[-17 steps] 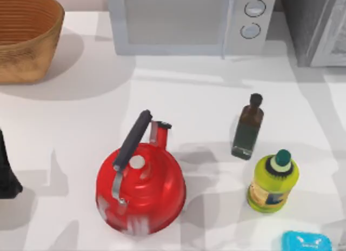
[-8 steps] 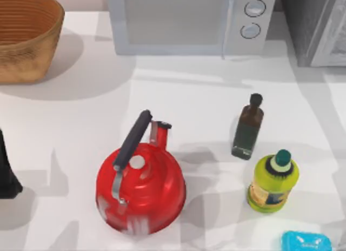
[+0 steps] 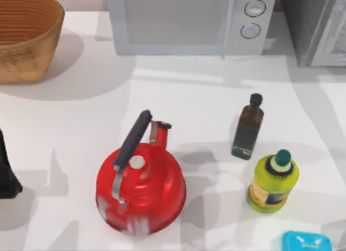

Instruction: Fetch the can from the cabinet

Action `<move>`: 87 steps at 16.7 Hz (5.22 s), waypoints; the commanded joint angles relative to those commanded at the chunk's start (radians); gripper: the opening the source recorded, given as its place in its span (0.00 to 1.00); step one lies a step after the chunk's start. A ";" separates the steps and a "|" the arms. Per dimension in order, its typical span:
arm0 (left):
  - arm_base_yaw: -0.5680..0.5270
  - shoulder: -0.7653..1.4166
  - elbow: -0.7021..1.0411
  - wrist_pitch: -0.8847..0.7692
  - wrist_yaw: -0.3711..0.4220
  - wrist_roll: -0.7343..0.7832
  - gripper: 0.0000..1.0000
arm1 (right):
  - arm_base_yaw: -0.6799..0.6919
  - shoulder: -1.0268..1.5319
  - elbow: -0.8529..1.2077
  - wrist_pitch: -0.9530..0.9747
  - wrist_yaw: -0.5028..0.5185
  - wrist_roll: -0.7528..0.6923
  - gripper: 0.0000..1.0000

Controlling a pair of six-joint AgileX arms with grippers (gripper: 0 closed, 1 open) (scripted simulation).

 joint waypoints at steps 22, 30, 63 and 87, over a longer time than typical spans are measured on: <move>0.000 0.000 0.000 0.000 0.000 0.000 1.00 | 0.021 -0.559 -0.517 -0.089 0.020 -0.005 0.00; 0.000 0.000 0.000 0.000 0.000 0.000 1.00 | -0.101 -1.038 -1.270 0.193 -0.117 -0.010 0.00; 0.000 0.000 0.000 0.000 0.000 0.000 1.00 | -0.783 -0.080 -1.456 1.347 -1.256 -0.072 0.00; 0.000 0.000 0.000 0.000 0.000 0.000 1.00 | -1.095 0.841 -1.210 1.857 -1.839 -0.195 0.00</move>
